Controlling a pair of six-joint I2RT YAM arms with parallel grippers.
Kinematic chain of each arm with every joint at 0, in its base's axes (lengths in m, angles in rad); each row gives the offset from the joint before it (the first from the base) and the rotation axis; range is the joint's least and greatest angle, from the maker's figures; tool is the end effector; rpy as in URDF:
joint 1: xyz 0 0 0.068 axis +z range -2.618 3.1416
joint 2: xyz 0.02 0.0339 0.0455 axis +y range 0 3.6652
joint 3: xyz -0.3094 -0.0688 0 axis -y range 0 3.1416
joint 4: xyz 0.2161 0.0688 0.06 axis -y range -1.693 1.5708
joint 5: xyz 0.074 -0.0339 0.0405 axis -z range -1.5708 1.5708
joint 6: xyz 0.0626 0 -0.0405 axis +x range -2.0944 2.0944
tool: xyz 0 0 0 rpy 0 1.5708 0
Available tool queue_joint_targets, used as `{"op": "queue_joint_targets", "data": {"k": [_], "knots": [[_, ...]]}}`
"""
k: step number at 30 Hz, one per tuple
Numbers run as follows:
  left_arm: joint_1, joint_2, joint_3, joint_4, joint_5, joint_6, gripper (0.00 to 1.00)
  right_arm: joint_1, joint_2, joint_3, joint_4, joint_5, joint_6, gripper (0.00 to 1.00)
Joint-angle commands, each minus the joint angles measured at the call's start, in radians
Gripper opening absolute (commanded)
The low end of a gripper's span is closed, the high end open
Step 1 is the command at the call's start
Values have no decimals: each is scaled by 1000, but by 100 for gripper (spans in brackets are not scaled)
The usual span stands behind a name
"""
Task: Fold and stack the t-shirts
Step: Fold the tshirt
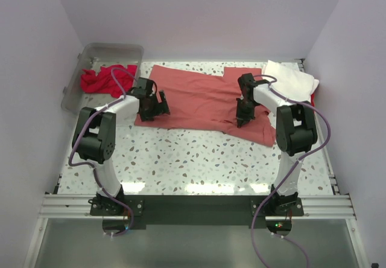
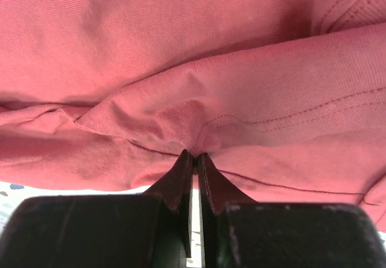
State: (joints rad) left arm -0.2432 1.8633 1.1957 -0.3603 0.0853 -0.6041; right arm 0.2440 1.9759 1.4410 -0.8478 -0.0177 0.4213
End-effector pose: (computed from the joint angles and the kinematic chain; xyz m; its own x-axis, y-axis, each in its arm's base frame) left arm 0.3739 -0.0983 0.2063 -0.8445 -0.3736 -0.3837 -0.2394 0.9043 -0.3535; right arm 0.3723 0.0938 0.2051 -0.9700 0.1799 -0.1635 0.1665 0.9817 0.0923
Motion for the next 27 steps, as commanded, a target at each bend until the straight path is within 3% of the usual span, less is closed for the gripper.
{"op": "queue_joint_targets", "data": {"k": [1, 7, 15, 17, 18, 21, 27], "knots": [[-1, -10, -45, -34, -56, 46, 92, 3, -28, 58, -39, 15, -27, 1], [1, -24, -80, -32, -74, 58, 92, 5, -5, 202, -105, 53, -45, 0], [1, -61, -90, -52, -117, 73, 93, 3, 172, 500, -123, 55, -46, 1], [1, -65, -90, -55, -124, 73, 94, 0, 215, 550, -125, 71, -32, 18], [1, -69, -88, -60, -127, 70, 94, -2, 224, 591, -132, 78, -30, 36], [1, -81, -77, -68, -139, 70, 94, -9, 204, 604, -145, 97, -27, 57], [1, -107, -33, -92, -154, 53, 95, -61, -7, 377, -80, 122, -21, 67]]}}
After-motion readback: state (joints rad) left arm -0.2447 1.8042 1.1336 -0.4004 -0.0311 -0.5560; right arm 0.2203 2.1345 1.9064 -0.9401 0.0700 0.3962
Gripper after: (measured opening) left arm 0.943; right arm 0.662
